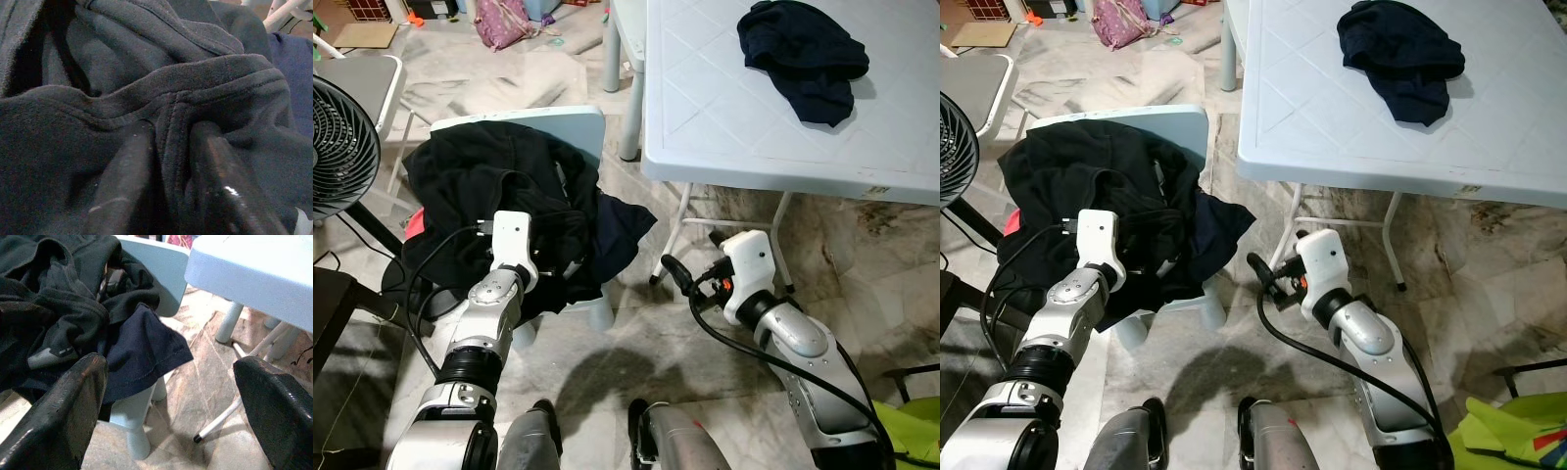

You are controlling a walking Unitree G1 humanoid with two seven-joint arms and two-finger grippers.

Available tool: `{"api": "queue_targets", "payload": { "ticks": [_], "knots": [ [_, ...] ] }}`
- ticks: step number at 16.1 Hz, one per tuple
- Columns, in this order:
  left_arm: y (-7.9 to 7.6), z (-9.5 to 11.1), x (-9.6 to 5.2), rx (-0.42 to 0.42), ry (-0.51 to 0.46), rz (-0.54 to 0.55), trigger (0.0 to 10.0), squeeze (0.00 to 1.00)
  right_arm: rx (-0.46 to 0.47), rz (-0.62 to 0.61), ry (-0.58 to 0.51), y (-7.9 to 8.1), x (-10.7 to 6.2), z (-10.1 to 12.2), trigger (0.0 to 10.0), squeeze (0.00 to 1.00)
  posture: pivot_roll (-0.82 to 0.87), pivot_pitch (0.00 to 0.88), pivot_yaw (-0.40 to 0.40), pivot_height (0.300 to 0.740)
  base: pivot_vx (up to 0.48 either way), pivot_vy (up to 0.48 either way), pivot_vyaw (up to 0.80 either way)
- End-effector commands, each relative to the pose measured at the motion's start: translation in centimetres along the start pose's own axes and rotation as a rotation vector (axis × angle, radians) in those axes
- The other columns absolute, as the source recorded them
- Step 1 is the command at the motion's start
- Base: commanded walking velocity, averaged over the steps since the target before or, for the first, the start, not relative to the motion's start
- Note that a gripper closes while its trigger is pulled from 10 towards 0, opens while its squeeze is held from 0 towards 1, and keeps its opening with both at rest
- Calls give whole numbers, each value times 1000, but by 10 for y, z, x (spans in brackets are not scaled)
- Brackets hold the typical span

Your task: Hang hanger

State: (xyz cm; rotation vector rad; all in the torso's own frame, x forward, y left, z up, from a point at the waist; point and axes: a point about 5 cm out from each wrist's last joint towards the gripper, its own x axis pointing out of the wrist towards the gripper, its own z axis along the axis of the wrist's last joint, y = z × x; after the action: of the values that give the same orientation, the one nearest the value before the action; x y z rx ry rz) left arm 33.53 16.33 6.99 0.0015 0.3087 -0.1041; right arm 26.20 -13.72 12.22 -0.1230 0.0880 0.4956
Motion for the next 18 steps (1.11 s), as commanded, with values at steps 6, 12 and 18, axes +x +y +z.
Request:
{"api": "queue_targets", "payload": {
  "ticks": [6, 12, 18],
  "knots": [
    [-1, -6, -16, 30, 1, -16, 0, 0, -8, -5, 9, -1, 1, -4, 10000, 0, -89, 185, -89, 740, 0, 0, 0],
    [-1, -24, -49, 26, 82, 38, 0, 0, -12, 8, 11, 1, 3, -5, 10000, 0, -76, 196, -102, 740, 0, 0, 0],
    [-3, -27, -41, 34, 138, 0, 10000, 1000, -21, 10, 11, 0, 6, -5, 10000, 0, -84, 194, -102, 740, 0, 0, 0]
  ]
}}
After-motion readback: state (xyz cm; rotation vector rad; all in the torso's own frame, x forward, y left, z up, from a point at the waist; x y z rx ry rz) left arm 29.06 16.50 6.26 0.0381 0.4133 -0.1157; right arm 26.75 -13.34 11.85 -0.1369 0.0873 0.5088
